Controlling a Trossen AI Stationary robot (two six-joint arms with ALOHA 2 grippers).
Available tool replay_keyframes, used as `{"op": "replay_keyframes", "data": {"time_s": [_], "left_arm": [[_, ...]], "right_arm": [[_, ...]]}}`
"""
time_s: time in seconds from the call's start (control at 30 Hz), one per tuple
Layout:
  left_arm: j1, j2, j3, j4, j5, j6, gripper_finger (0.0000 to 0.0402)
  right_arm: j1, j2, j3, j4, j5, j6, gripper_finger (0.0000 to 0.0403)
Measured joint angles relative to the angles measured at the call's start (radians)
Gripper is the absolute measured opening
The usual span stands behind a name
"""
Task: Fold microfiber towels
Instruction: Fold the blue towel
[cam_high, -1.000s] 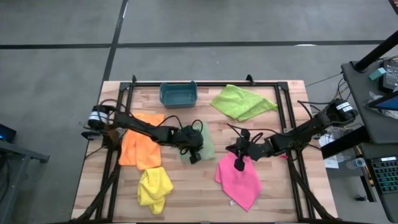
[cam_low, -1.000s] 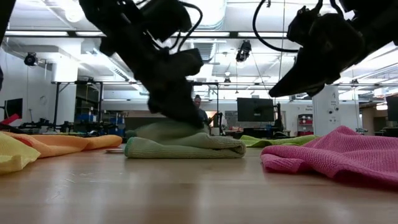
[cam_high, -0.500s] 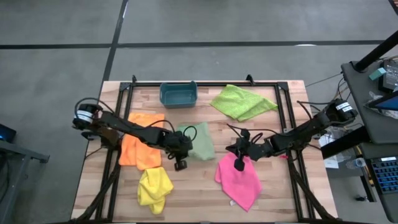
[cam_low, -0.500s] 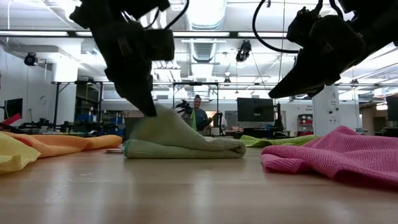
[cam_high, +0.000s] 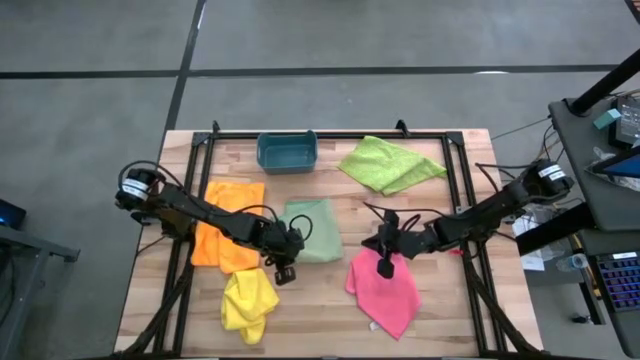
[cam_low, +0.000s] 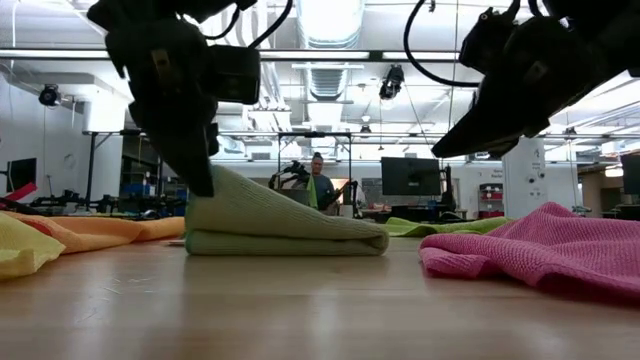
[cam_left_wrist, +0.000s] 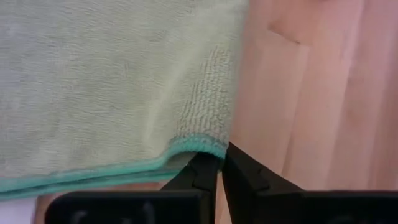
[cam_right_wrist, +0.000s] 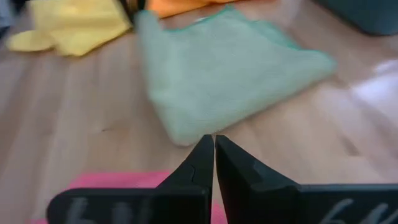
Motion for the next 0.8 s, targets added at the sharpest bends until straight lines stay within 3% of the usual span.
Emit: {"op": "replay_keyframes", "data": {"time_s": [0.23, 0.5, 0.8], "left_arm": [[-0.012, 0.0, -0.002, -0.004, -0.004, -0.001, 0.0001], [-0.029, 0.0, -0.016, -0.005, -0.004, -0.027, 0.0], [-0.032, 0.0, -0.024, -0.004, -0.005, -0.028, 0.0]], "right_arm": [[-0.02, 0.089, 0.087, 0.053, -0.045, -0.1, 0.0084], [-0.166, 0.206, 0.242, 0.019, -0.247, -0.274, 0.0161], [-0.398, 0.375, 0.497, -0.132, -0.482, -0.429, 0.0178]]}}
